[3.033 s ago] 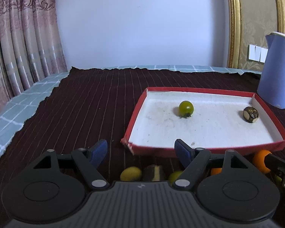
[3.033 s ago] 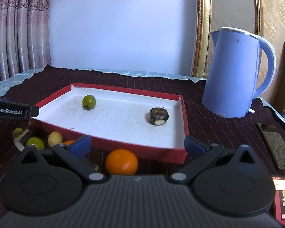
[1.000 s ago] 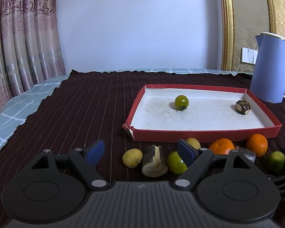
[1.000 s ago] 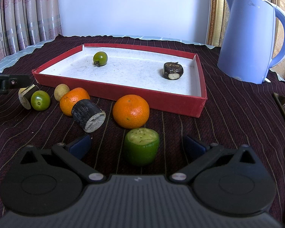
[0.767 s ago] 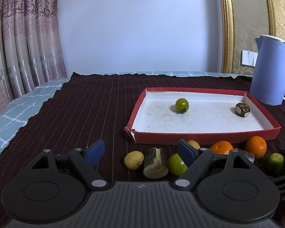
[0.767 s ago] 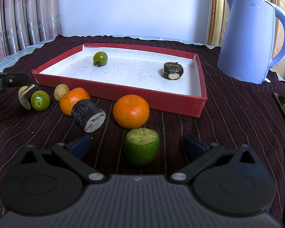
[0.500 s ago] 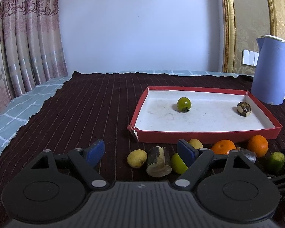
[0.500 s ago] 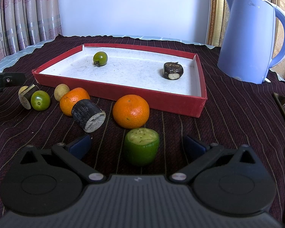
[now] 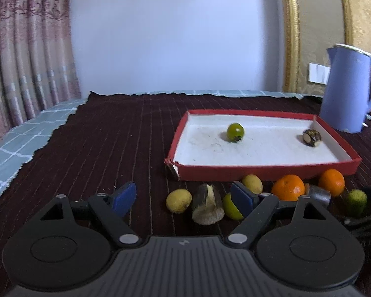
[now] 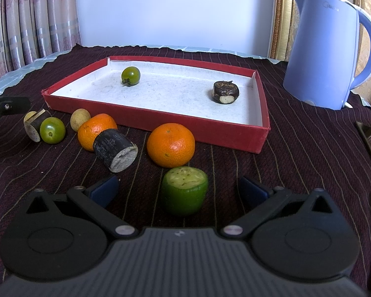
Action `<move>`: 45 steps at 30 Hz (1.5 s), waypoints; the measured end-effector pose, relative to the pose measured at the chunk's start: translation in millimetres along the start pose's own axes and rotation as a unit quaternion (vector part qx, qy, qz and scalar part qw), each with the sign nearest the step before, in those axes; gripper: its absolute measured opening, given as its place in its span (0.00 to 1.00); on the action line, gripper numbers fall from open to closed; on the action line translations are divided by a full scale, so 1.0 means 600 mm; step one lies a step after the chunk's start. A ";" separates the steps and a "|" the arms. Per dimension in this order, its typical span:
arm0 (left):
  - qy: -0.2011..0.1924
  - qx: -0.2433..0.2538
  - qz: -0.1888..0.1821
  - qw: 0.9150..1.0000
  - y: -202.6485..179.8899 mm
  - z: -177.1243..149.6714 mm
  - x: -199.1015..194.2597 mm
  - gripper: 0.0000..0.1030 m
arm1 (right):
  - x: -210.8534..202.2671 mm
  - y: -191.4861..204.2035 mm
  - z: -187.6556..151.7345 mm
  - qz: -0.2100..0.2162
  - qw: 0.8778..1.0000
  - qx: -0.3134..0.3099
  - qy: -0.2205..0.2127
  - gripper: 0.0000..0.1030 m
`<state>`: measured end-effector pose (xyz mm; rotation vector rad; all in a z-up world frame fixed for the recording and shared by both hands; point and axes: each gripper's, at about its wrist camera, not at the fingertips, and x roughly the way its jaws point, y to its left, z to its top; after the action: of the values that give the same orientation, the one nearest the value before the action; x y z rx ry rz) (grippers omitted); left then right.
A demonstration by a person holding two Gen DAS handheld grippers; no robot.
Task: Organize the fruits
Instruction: 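Withdraw both open grippers from the tray back toward the loose fruits, then grasp the tan round fruit with the left gripper while the right grasps the cut green lime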
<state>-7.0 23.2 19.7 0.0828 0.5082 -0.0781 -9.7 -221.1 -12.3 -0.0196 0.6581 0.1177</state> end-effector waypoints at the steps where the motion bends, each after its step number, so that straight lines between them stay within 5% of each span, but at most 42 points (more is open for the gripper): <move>1: 0.003 0.003 -0.006 1.000 0.004 -0.003 0.001 0.81 | -0.001 0.000 0.000 0.000 1.000 0.000 -0.001 1.00; 10: 0.014 0.028 -0.046 0.998 0.021 -0.021 0.007 0.81 | -0.028 0.010 -0.004 -0.034 0.999 -0.012 -0.012 1.00; 20: 0.023 0.057 -0.021 0.998 0.008 -0.024 0.019 0.81 | -0.040 -0.010 -0.008 -0.088 0.996 -0.009 -0.012 1.00; 24: 0.024 0.057 -0.020 0.998 0.007 -0.023 0.023 0.81 | -0.041 -0.030 -0.012 -0.057 0.998 0.012 -0.009 1.00; 30: 0.030 0.050 -0.020 0.998 0.011 -0.024 0.030 0.81 | -0.032 -0.026 -0.006 -0.031 0.999 0.015 -0.002 0.77; 34: 0.035 0.043 -0.025 0.998 0.019 -0.021 0.034 0.81 | -0.031 -0.017 -0.001 -0.014 1.000 0.012 -0.005 0.48; 38: 0.041 0.041 -0.036 0.998 0.030 -0.017 0.038 0.81 | -0.038 -0.010 0.002 -0.017 1.000 0.002 -0.014 0.32; 45: 0.033 0.046 0.009 0.998 0.063 -0.003 0.043 0.81 | -0.040 -0.015 0.000 -0.006 1.000 0.009 -0.022 0.32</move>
<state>18.5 59.6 7.8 0.1808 0.5694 -0.0806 -27.8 -232.3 2.1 -0.0031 0.6152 0.0993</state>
